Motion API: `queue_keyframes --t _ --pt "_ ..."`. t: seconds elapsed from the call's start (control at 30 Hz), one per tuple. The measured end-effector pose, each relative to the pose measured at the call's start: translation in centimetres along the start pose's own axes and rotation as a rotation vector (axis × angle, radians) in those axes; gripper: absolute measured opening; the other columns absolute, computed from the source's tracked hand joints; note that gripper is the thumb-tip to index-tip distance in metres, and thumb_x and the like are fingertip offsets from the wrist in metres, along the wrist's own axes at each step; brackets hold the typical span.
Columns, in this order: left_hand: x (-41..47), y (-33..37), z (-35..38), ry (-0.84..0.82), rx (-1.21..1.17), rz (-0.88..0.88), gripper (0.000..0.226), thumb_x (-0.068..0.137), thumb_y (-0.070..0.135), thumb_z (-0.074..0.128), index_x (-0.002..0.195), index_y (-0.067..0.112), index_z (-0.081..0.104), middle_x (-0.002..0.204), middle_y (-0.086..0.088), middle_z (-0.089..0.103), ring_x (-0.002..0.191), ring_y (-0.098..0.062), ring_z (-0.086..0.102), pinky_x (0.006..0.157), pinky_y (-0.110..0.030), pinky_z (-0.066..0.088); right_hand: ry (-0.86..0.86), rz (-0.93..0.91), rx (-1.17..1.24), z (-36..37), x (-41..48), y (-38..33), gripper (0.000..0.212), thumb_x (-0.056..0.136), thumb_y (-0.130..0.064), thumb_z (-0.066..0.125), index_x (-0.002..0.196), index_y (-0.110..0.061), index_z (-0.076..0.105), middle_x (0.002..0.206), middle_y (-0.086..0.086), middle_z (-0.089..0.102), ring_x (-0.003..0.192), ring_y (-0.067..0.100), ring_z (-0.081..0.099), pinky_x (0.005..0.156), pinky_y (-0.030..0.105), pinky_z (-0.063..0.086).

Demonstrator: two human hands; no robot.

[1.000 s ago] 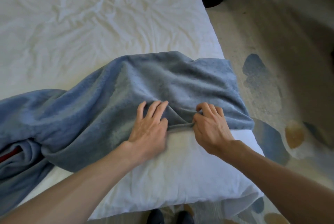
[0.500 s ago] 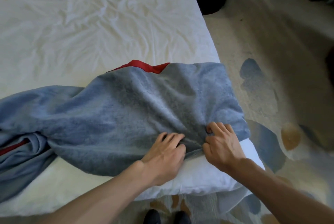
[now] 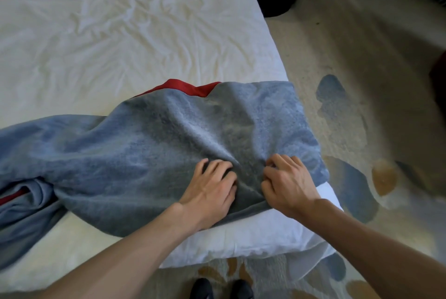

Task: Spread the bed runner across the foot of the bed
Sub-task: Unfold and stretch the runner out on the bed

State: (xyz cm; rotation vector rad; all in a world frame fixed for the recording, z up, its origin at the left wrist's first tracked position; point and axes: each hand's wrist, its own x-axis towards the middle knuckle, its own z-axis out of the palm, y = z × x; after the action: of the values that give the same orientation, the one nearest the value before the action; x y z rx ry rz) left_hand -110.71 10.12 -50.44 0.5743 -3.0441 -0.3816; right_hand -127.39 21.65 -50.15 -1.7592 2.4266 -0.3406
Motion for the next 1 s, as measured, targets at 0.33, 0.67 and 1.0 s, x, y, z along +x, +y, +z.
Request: queue_keyframes --t 0.33,0.67,1.0 --pt "3.3 -2.6 -1.7 0.096 0.051 -0.031 0.033 0.091 0.030 0.033 0.098 0.016 0.062 0.111 -0.003 0.057 0.104 -0.023 0.053 0.094 -0.041 0.037 0.035 -0.005 0.029 -1.3 3.5 -0.3 0.027 0.074 -0.023 0.040 0.060 -0.010 0.058 0.074 0.005 0.058 0.060 0.025 0.051 0.060 0.037 0.043" --pt "10.4 -11.1 -5.8 0.210 0.099 -0.148 0.022 0.088 0.023 0.052 0.104 0.013 0.063 0.115 -0.009 0.058 0.108 -0.029 0.053 0.098 -0.050 0.036 0.067 0.013 -0.004 -2.3 13.4 -1.5 0.016 0.070 -0.014 0.054 0.077 -0.008 0.066 0.078 0.008 0.060 0.068 0.031 0.056 0.063 0.040 0.045" --pt "14.1 -20.4 -7.8 -0.026 0.006 -0.325 0.036 0.098 0.035 0.036 0.125 0.018 0.054 0.122 -0.003 0.057 0.110 -0.025 0.054 0.095 -0.041 0.038 0.003 0.096 -0.073 -1.8 25.1 -3.6 0.024 0.092 -0.013 0.045 0.108 -0.014 0.063 0.105 0.004 0.062 0.092 0.025 0.056 0.083 0.037 0.042"
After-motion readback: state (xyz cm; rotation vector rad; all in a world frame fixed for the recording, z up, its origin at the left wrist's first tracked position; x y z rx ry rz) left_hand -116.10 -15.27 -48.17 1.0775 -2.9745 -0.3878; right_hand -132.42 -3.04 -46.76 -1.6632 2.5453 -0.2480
